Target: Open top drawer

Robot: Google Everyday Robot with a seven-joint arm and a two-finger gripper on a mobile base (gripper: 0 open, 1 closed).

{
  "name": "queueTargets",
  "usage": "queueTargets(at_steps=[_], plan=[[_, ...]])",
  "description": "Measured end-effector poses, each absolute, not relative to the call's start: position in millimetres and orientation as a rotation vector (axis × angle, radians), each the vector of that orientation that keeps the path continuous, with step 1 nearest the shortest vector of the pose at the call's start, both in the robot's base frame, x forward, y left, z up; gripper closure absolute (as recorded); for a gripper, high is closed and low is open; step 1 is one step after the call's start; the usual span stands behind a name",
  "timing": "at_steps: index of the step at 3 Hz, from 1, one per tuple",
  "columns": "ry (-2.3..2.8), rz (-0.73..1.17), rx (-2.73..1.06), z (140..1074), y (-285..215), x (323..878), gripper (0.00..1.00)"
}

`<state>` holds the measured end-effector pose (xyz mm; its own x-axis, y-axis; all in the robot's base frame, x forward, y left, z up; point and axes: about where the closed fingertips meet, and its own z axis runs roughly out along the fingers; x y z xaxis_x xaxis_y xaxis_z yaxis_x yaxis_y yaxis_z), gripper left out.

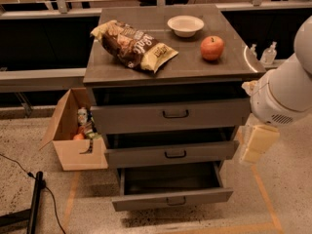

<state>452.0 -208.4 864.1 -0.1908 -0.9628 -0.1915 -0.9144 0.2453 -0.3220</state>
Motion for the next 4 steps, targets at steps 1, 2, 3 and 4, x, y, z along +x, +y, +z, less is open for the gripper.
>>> queueTargets(at_steps=[1, 2, 3, 4], plan=[[2.14, -0.185, -1.763, 836.8, -207.3, 452.9, 0.0], [2.04, -0.128, -1.796, 813.1, -206.0, 466.6, 0.0], [1.951, -0.032, -1.84, 781.1, -201.5, 490.8, 0.0], [1.951, -0.032, -1.84, 781.1, -201.5, 490.8, 0.0]])
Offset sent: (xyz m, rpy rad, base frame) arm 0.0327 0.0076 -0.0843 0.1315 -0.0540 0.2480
